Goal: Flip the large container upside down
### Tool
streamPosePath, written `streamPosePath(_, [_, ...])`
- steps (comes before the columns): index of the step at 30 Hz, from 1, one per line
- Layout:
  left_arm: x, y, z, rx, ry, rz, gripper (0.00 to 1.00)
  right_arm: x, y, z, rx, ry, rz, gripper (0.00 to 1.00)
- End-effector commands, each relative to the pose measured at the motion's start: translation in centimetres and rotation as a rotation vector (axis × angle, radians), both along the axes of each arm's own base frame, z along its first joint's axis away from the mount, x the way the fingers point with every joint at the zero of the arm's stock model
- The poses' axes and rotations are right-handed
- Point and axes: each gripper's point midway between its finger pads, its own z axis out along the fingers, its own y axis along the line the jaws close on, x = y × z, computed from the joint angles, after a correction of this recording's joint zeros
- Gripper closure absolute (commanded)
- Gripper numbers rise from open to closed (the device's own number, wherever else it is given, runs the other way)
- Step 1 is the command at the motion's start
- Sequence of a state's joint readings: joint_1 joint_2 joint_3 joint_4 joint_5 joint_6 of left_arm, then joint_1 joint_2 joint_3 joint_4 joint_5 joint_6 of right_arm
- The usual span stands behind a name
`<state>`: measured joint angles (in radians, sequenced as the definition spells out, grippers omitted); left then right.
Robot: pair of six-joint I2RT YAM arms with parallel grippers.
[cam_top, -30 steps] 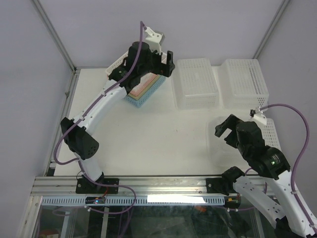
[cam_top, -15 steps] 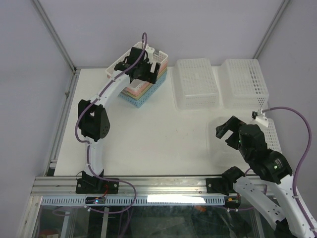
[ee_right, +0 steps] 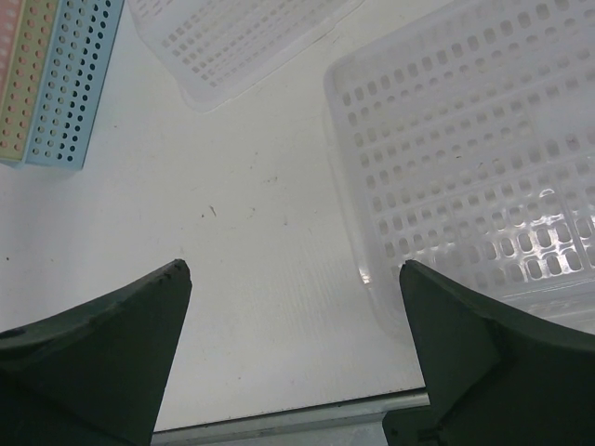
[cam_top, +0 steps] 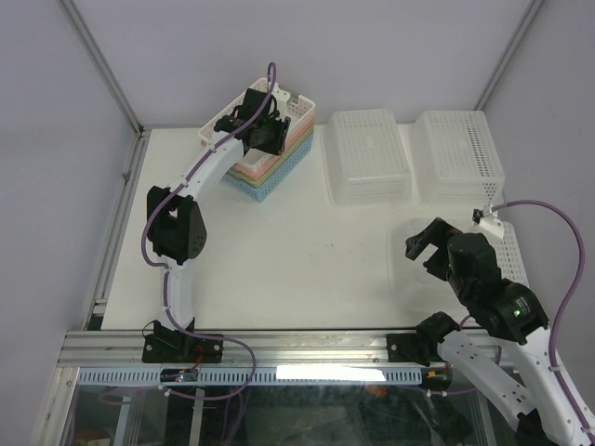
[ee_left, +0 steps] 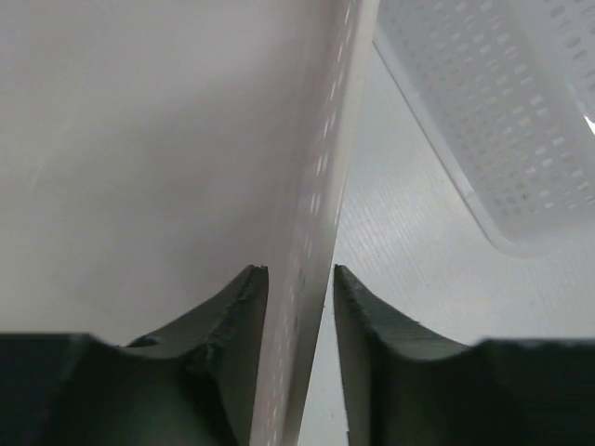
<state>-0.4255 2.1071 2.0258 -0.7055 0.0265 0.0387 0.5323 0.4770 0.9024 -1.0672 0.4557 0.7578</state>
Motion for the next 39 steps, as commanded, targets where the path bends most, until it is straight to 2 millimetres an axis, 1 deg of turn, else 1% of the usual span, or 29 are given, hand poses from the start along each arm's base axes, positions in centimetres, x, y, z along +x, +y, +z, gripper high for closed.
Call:
streamPosePath(1, [0.4, -0.4, 4.9, -0.044, -0.109, -0.01, 0.71, 0.4, -0.1, 1.0, 0.012, -0.033, -0.014, 0.01])
streamPosePath(2, [0.4, -0.1, 5.4, -0.042, -0.118, 0.0, 0.77, 0.4, -0.1, 1.0, 0.012, -0.034, -0.013, 0.01])
streamPosePath(3, [0.3, 0.2, 6.1, -0.042, -0.129, 0.011, 0.86, 0.4, 0.0, 1.0, 0.013, -0.033, -0.012, 0.01])
streamPosePath(5, [0.0, 0.5, 7.9, -0.054, -0.161, 0.016, 0.94, 0.4, 0.0, 0.9, 0.014, -0.03, -0.011, 0.01])
streamPosePath(6, [-0.1, 0.5, 8.9, -0.06, -0.181, 0.018, 0.97, 0.4, 0.1, 0.9, 0.014, -0.029, -0.008, 0.01])
streamPosePath(8, [-0.3, 1.0, 11.3, -0.066, -0.229, 0.03, 1.0, 0.5, 0.2, 0.8, 0.012, -0.023, -0.005, 0.01])
streamPosePath(11, [-0.5, 2.5, 15.7, -0.071, -0.32, 0.092, 1.0, 0.7, 0.4, 0.7, 0.012, -0.017, -0.003, 0.01])
streamPosePath(13, [-1.1, 3.3, 18.7, -0.079, -0.38, 0.112, 1.0, 0.8, 0.5, 0.7, 0.018, -0.02, 0.002, 0.01])
streamPosePath(14, [-1.6, 3.6, 20.3, -0.092, -0.41, 0.119, 1.0, 0.8, 0.6, 0.6, 0.018, -0.021, 0.004, 0.01])
streamPosePath(16, [-3.3, 4.1, 24.2, -0.148, -0.474, 0.119, 1.0, 0.9, 0.7, 0.6, 0.02, -0.024, 0.005, 0.01])
streamPosePath(18, [-5.4, 3.7, 27.4, -0.239, -0.51, 0.089, 1.0, 1.0, 0.6, 0.7, 0.017, -0.027, 0.002, 0.01])
streamPosePath(19, [-6.4, 3.4, 28.7, -0.293, -0.52, 0.071, 1.0, 1.2, 0.6, 0.6, 0.016, -0.031, -0.002, 0.01])
streamPosePath(21, [-8.5, 2.6, 30.5, -0.413, -0.521, 0.038, 1.0, 1.5, 0.7, 0.7, 0.014, -0.038, -0.003, 0.01])
streamPosePath(22, [-9.7, 1.9, 31.1, -0.483, -0.505, 0.007, 1.0, 1.6, 0.8, 0.7, 0.014, -0.04, 0.0, 0.01])
streamPosePath(24, [-12.4, 0.0, 30.9, -0.637, -0.432, -0.071, 1.0, 1.8, 0.8, 0.8, 0.003, -0.041, -0.001, 0.01])
streamPosePath(26, [-15.1, -1.8, 30.5, -0.813, -0.35, -0.13, 1.0, 2.0, 0.2, 1.1, -0.028, -0.046, -0.021, 0.01])
streamPosePath(27, [-16.6, -2.4, 29.9, -0.897, -0.299, -0.141, 1.0, 2.0, -0.4, 1.4, -0.05, -0.048, -0.046, 0.01])
streamPosePath(28, [-18.2, -2.9, 30.0, -0.974, -0.282, -0.167, 1.0, 1.9, -1.1, 1.9, -0.068, -0.056, -0.071, 0.01])
streamPosePath(29, [-19.5, -3.4, 29.3, -1.026, -0.247, -0.191, 1.0, 1.8, -1.8, 2.6, -0.087, -0.071, -0.091, 0.01])
streamPosePath(31, [-21.9, -4.4, 28.4, -1.094, -0.2, -0.217, 1.0, 1.4, -3.1, 4.3, -0.115, -0.109, -0.131, 0.01])
streamPosePath(36, [-28.6, -7.8, 26.3, -1.274, -0.012, -0.353, 1.0, 0.0, -6.3, 8.2, -0.153, -0.227, -0.229, 0.01])
streamPosePath(37, [-29.8, -8.1, 25.8, -1.34, 0.045, -0.361, 1.0, -0.3, -6.8, 8.8, -0.152, -0.249, -0.249, 0.01])
streamPosePath(38, [-31.1, -7.9, 26.7, -1.426, 0.026, -0.404, 1.0, -0.4, -7.2, 9.2, -0.151, -0.266, -0.264, 0.01])
streamPosePath(39, [-31.7, -7.6, 26.3, -1.484, 0.038, -0.403, 1.0, -0.6, -7.5, 9.6, -0.148, -0.28, -0.277, 0.01])
